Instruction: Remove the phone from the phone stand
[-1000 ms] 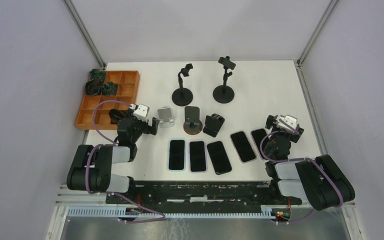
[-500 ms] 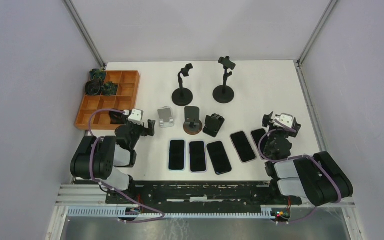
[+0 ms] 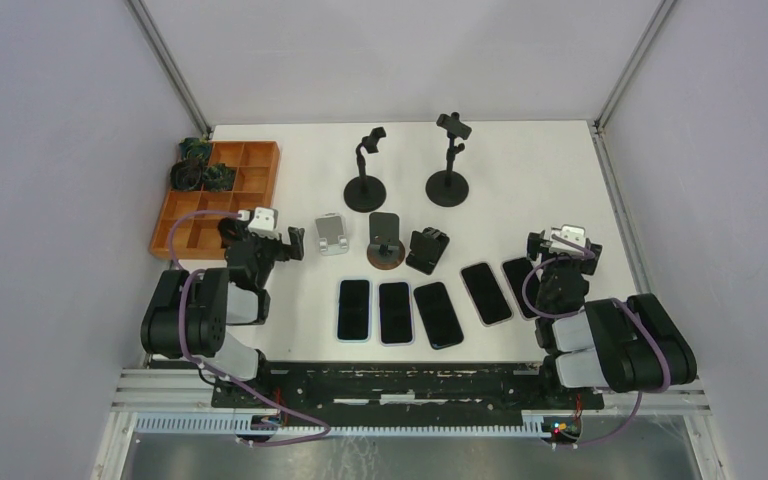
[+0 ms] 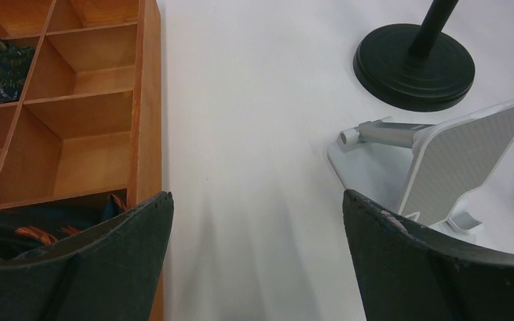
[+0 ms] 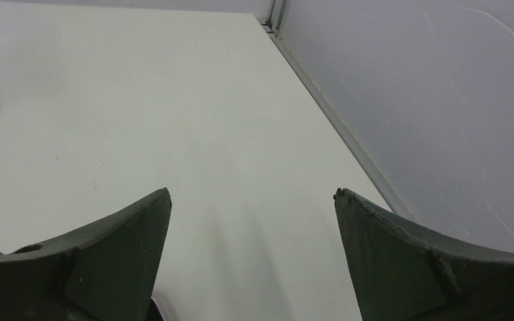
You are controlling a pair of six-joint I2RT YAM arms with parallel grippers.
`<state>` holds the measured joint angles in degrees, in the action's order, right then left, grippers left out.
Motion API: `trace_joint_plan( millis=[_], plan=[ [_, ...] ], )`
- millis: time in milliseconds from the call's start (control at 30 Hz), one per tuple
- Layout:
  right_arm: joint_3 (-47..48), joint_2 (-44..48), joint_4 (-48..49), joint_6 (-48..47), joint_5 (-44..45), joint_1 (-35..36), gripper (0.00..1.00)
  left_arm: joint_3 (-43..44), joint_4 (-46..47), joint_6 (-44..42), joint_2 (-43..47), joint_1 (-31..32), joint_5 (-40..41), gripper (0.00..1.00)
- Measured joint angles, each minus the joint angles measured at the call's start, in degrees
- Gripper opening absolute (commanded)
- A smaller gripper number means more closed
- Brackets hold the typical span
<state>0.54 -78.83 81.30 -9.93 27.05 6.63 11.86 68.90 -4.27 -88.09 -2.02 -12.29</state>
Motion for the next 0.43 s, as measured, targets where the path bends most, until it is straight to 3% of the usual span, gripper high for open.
trace_joint_plan(
  millis=[433],
  plan=[
    [0.0, 0.02, -0.22, 0.68, -1.4, 0.0, 0.98, 0.0, -0.04, 0.0, -0.04, 0.0, -0.02, 1.0]
  ],
)
